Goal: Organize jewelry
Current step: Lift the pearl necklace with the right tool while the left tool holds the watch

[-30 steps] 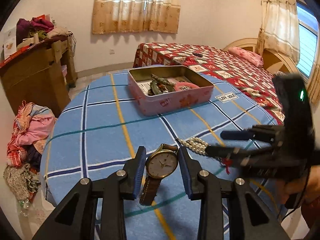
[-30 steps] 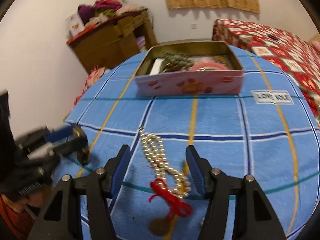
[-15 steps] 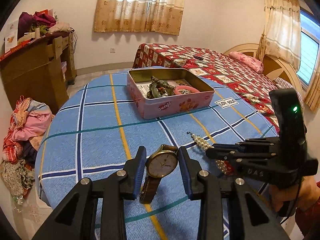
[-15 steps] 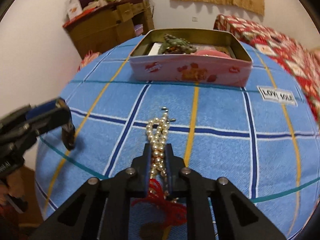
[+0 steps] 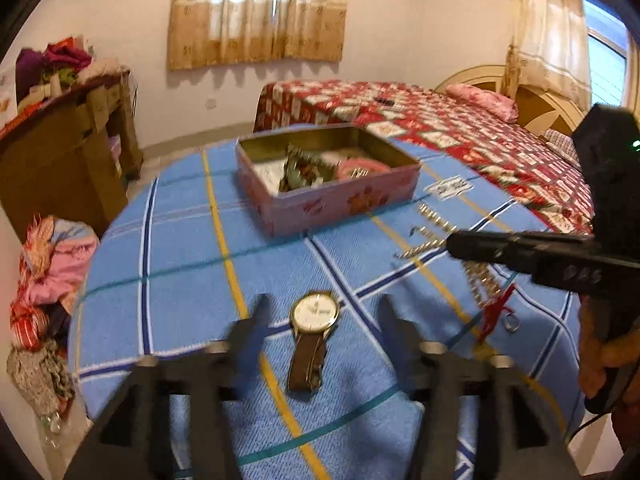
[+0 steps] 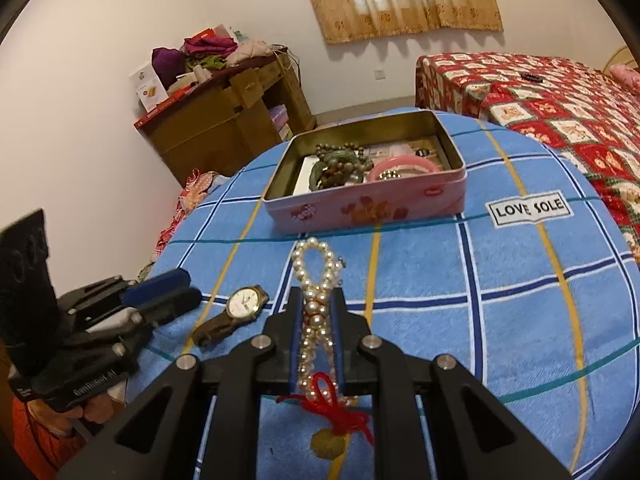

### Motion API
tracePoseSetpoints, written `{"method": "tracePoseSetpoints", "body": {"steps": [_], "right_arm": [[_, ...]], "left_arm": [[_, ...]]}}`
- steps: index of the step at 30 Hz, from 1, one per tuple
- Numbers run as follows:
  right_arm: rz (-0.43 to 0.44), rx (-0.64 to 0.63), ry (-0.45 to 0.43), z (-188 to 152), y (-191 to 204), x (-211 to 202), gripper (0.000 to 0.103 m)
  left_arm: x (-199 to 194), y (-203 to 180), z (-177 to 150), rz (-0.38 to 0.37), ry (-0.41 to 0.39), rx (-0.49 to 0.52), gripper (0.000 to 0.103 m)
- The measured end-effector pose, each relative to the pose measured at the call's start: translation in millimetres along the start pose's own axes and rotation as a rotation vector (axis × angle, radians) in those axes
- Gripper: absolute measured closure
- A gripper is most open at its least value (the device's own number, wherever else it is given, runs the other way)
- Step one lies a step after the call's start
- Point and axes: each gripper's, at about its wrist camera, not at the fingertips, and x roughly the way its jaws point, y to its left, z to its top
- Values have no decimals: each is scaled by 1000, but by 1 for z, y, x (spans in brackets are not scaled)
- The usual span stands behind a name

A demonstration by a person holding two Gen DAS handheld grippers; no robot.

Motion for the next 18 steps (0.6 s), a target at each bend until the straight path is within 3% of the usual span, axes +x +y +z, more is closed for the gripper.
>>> {"method": "tracePoseSetpoints", "body": {"steps": [4, 9, 11, 13, 18], "right_arm": [[17, 19, -18, 0, -3, -1, 87], [115, 95, -86, 8, -11, -19, 87], [121, 98, -118, 13, -11, -28, 87], [127, 98, -136, 16, -9, -33, 87], [240, 168, -159, 19, -14, -35, 87]], "left_arm": [[23, 1, -5, 3, 71, -15, 40], [41, -12, -10, 40, 144, 54, 42], [40, -12, -9, 39, 141, 51, 60], [39, -6, -8, 44, 138, 36, 71], [37, -6, -8, 38, 136, 39, 71]]}}
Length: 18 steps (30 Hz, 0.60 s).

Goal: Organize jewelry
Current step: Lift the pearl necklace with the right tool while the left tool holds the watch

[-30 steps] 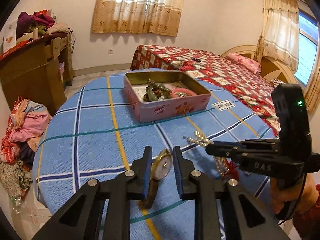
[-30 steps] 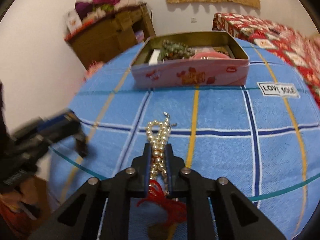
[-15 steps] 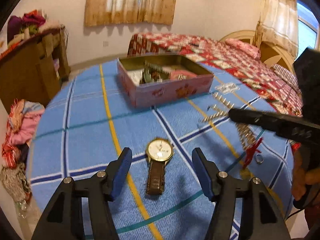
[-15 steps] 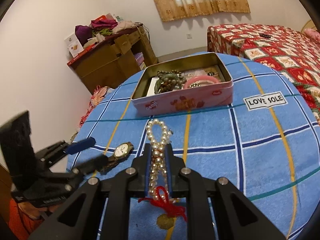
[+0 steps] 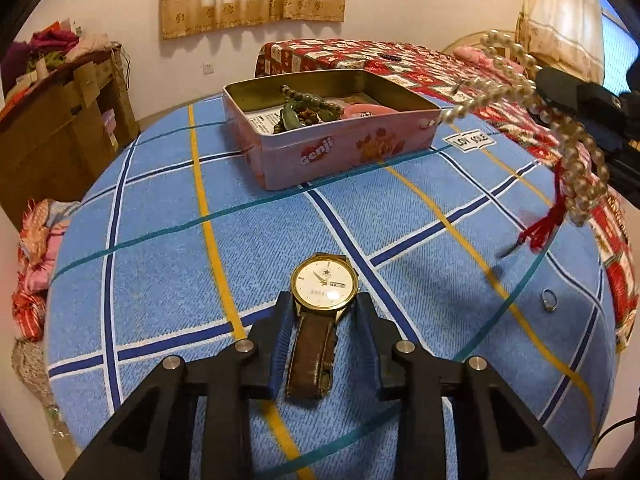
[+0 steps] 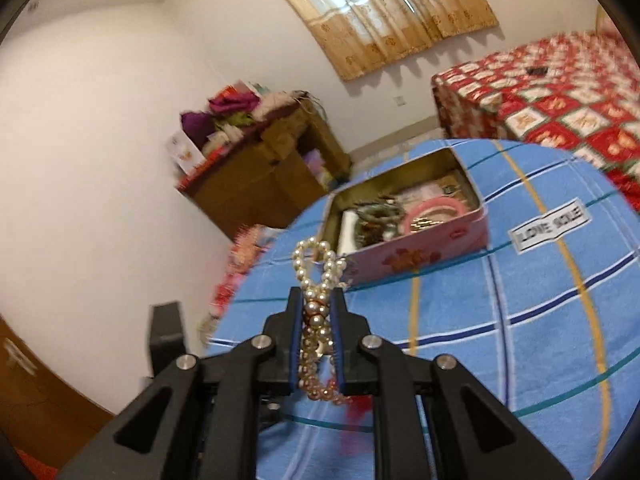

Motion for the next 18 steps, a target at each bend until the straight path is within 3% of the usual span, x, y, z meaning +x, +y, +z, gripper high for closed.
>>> {"method": "tracePoseSetpoints", "body": {"steps": [7, 11, 14, 18], "right_arm": [[-59, 79, 29, -5, -25, 8, 83], [-109, 143, 4, -5, -44, -1, 68], [-133, 108, 32, -5, -43, -2, 68], [-163, -8, 132, -11, -28, 18, 68]], "left_arm": [[-7, -1, -3, -24, -28, -17, 71], [-11, -2, -2, -31, -50, -23, 72], [-14, 1, 1, -40, -66, -42, 72], [-28, 8, 7, -46, -123, -77, 72]]}}
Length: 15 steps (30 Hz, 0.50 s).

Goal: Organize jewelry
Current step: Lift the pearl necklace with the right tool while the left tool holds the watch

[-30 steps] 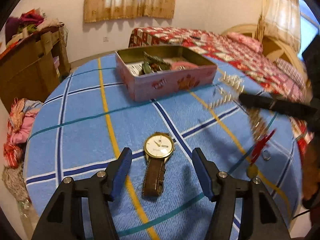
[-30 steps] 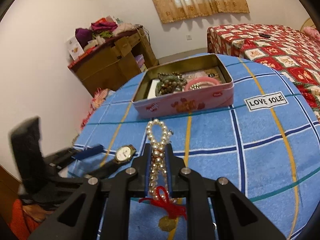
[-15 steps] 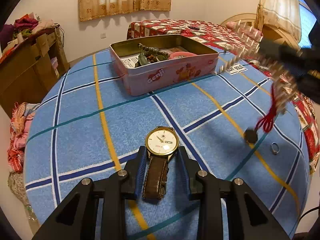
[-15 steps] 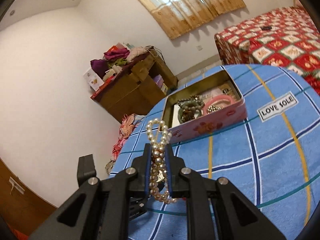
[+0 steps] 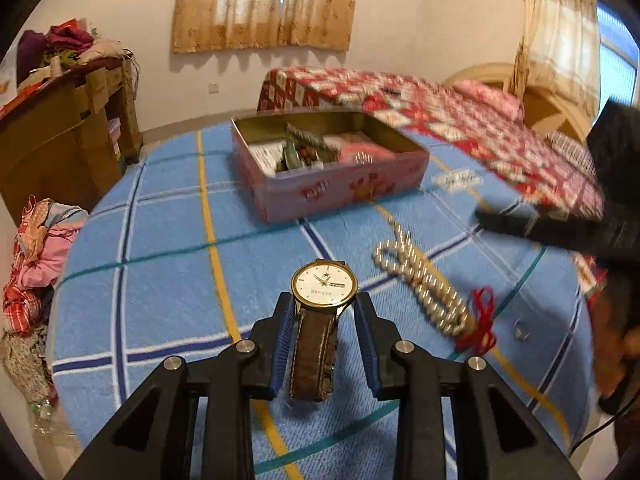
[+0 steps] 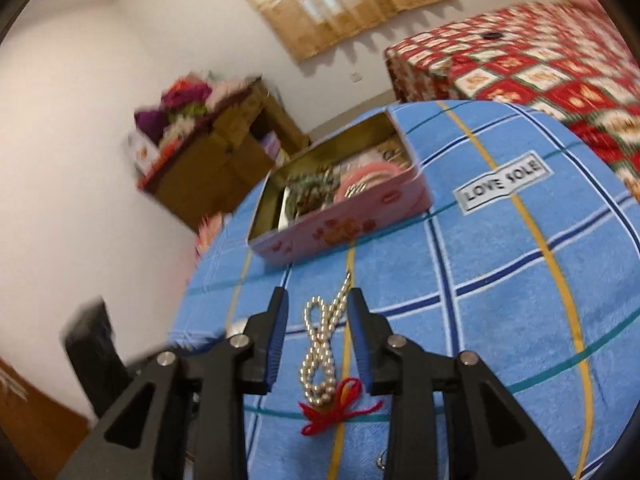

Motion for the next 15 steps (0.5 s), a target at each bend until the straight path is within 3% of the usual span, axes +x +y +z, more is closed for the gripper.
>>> {"method": "tracePoseSetpoints", "body": {"steps": [4, 7, 9, 10, 11, 12, 15], "right_arm": [[-50, -118, 120, -10, 20, 36, 68], [-183, -215, 191, -20, 30, 61, 68], [-218, -270, 189, -25, 35, 65, 69], [-233, -282, 188, -25, 36, 65, 71], [-250, -274, 193, -24, 34, 65, 80], [-247, -259, 195, -22, 30, 63, 86], [-188, -176, 180, -16, 17, 54, 87]], "left_arm": [[-12, 5, 9, 13, -38, -4, 72], [-17, 7, 12, 22, -53, -2, 72], [-18, 7, 13, 22, -58, -7, 72], [-18, 8, 14, 21, -62, -15, 72], [-18, 8, 15, 21, -64, -19, 72], [-18, 8, 15, 19, -67, -22, 72], [-18, 8, 17, 14, -73, -29, 72]]}}
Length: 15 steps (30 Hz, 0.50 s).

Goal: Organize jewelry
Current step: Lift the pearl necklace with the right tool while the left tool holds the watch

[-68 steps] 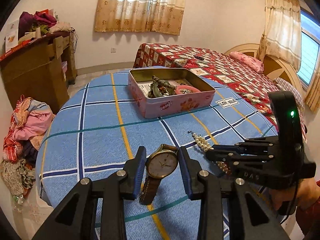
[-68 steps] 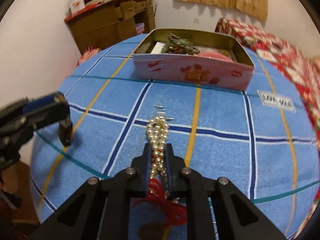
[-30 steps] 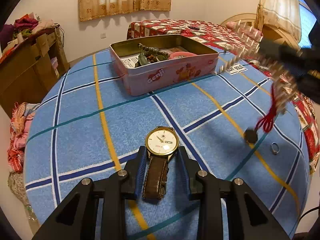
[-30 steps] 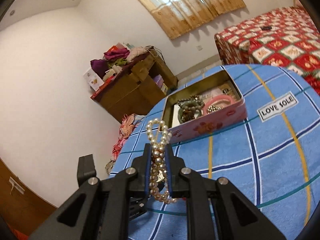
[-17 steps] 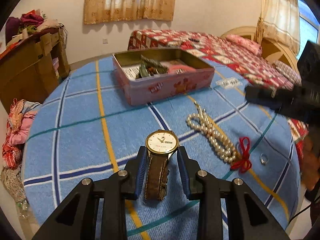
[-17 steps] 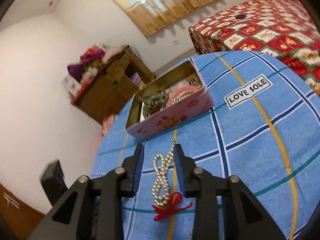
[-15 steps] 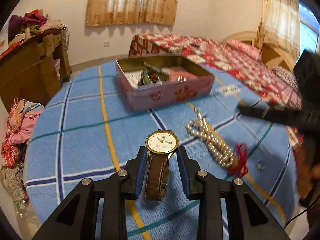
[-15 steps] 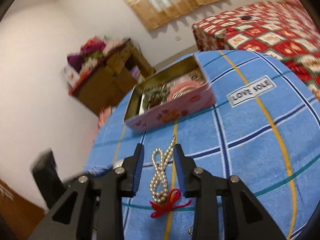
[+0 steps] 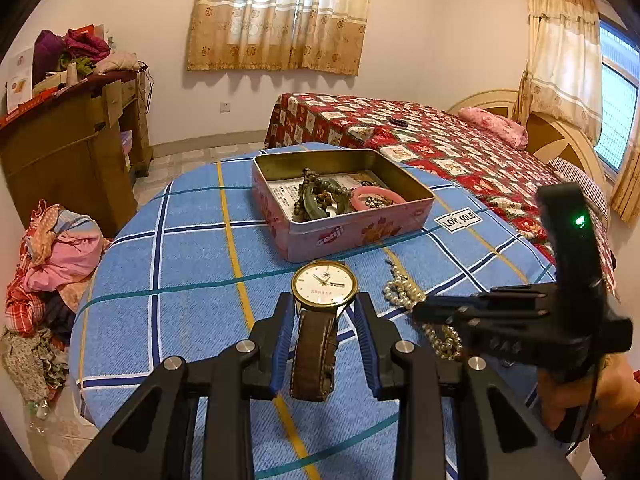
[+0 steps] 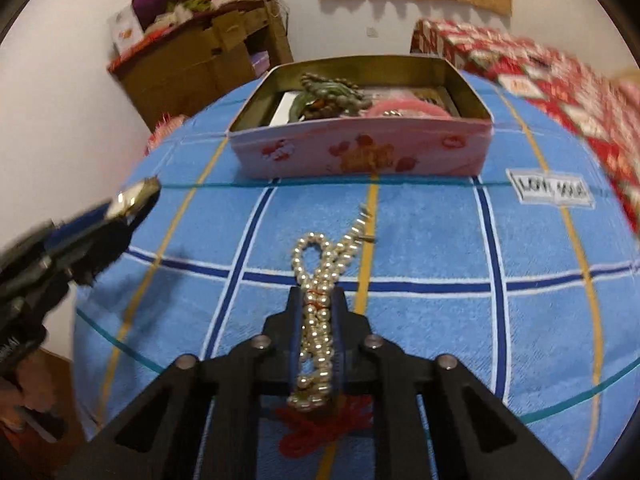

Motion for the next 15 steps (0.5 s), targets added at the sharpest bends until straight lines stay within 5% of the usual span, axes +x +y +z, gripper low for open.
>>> {"method": "tracePoseSetpoints", "body": {"steps": [6, 11, 15], "right_arm": [[140, 115, -164, 11, -14, -44, 87], [217, 151, -278, 28, -20, -79, 95], [198, 135, -302, 57, -13, -78, 95]], "left_arm": [[0, -1, 7, -10, -21, -7, 72], [3, -5, 22, -32, -45, -10, 85], [15, -8, 31, -31, -43, -2, 85]]}}
